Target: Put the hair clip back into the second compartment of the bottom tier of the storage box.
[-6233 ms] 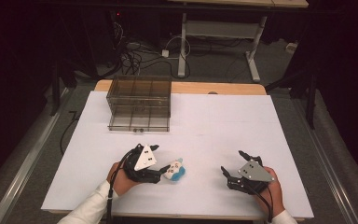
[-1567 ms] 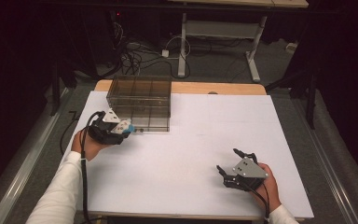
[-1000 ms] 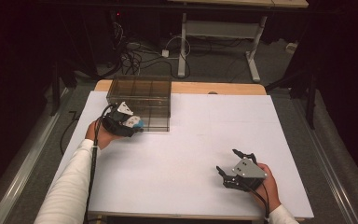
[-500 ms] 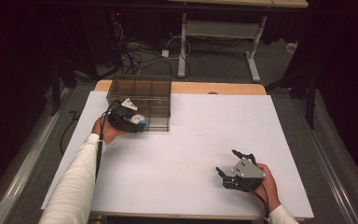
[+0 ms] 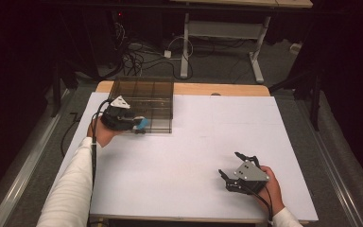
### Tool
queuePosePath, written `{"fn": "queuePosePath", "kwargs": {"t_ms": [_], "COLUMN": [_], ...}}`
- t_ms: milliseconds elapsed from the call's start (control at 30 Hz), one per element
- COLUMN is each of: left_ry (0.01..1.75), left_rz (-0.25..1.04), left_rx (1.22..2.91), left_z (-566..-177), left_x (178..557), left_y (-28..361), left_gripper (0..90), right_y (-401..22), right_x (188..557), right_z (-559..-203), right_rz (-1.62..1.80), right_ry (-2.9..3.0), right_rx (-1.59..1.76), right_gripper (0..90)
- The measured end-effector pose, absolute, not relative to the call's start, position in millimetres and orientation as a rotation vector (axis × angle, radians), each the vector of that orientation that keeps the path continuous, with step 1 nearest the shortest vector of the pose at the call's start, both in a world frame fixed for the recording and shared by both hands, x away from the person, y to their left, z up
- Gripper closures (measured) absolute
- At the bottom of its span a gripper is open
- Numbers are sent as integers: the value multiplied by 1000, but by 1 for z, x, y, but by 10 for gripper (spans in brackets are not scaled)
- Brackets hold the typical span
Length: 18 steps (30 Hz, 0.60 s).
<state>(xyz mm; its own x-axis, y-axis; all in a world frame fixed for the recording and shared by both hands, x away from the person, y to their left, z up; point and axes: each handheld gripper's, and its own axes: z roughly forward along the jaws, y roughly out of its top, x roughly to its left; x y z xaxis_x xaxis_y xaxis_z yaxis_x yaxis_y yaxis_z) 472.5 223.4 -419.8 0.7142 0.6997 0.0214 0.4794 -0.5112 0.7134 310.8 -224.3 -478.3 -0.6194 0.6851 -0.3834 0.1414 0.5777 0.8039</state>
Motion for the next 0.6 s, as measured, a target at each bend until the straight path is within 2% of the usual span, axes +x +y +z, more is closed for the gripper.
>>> {"fn": "queuePosePath", "kwargs": {"t_ms": [33, 333, 600], "left_ry": [897, 1020, 1020], "left_rz": [405, 426, 473], "left_rx": [2211, 2213, 2199], "left_z": [-420, -438, -442], "left_x": [472, 482, 484], "left_y": [225, 228, 223], "left_gripper": [578, 580, 578], "right_y": [-224, -223, -224], "right_x": [311, 310, 311], "right_z": [-478, -479, -479], "right_rz": [989, 984, 982], "right_ry": [2105, 2109, 2112], "right_rx": [655, 649, 648], "right_gripper": [206, 205, 206]}}
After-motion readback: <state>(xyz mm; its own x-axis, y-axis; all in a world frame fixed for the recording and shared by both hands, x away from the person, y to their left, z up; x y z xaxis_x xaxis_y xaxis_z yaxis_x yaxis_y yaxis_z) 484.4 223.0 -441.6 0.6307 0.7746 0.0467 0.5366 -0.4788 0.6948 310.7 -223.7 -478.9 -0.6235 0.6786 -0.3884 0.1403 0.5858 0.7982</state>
